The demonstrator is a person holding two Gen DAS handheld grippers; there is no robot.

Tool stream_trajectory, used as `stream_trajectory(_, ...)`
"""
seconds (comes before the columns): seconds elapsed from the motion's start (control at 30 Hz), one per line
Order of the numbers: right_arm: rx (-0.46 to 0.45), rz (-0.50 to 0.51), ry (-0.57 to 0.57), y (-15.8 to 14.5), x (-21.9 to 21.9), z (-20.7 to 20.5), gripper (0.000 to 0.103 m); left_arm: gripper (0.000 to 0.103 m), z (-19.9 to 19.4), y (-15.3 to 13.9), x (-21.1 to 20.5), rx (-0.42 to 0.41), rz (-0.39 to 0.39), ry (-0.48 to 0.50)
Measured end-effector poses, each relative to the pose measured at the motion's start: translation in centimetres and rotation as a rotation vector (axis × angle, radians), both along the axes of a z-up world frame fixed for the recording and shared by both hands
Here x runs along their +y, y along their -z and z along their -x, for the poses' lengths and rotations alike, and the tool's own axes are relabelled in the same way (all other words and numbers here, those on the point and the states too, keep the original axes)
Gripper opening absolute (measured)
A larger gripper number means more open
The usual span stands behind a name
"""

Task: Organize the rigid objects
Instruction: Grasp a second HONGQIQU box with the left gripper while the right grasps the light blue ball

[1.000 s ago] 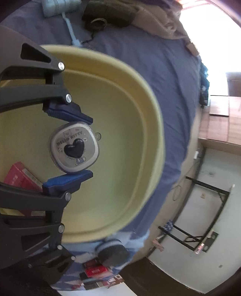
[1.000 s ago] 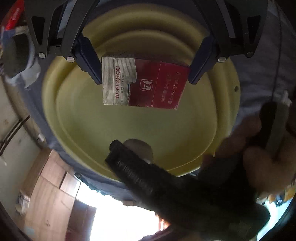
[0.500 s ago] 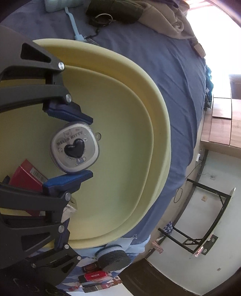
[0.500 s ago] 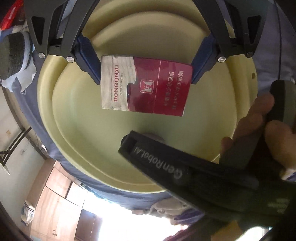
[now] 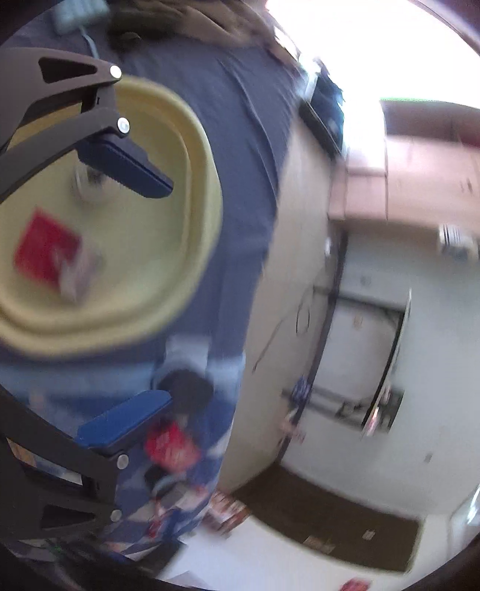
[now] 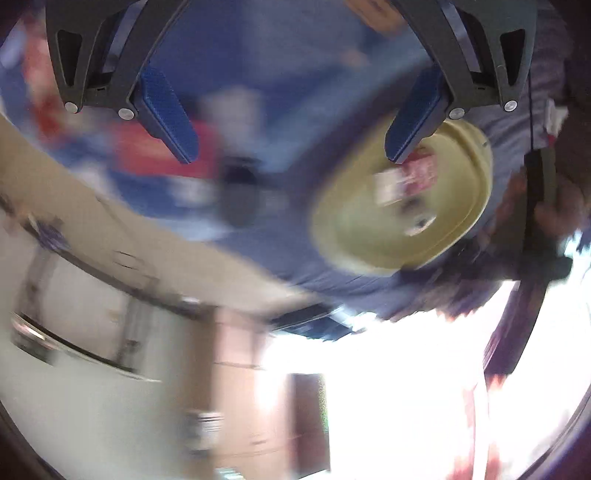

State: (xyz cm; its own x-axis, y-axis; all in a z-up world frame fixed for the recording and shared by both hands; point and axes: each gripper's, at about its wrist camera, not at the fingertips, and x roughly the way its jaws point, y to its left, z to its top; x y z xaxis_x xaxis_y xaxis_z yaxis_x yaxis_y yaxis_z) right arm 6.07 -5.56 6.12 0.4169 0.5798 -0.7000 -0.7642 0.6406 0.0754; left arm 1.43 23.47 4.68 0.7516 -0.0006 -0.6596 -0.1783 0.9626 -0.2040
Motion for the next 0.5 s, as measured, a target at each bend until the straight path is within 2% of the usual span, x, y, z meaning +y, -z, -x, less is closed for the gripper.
stream_trajectory(0.13, -0.044, -0.063, 0.292, -3.2, -13.8, -2.9, 0.103, 0.103, -4.4, 0.8, -7.5, 0.057, 0.019, 0.179)
stream_trajectory(0.2, -0.037, -0.086, 0.390, -2.9, -19.0, -3.2, 0.103, 0.103, -6.4, 1.8, -11.4, 0.115, 0.001, 0.267)
stream_trajectory(0.27, -0.018, -0.081, 0.461, -1.2, -23.1, -3.3, 0.103, 0.103, -8.4, 3.0, -15.3, 0.205, -0.039, 0.349)
stream_trajectory(0.37, 0.064, -0.064, 0.528, 2.0, -26.2, -3.7, 0.103, 0.103, -10.0, 3.8, -20.5, 0.248, -0.147, 0.467)
stream_trajectory(0.43, 0.121, -0.044, 0.538, 3.5, -26.9, -3.8, 0.103, 0.103, -10.5, 3.6, -22.0, 0.245, -0.208, 0.483)
stream_trajectory(0.5, 0.095, -0.008, 0.564, 4.3, -27.5, -3.4, 0.103, 0.103, -11.4, 3.2, -22.6, 0.231, -0.235, 0.488)
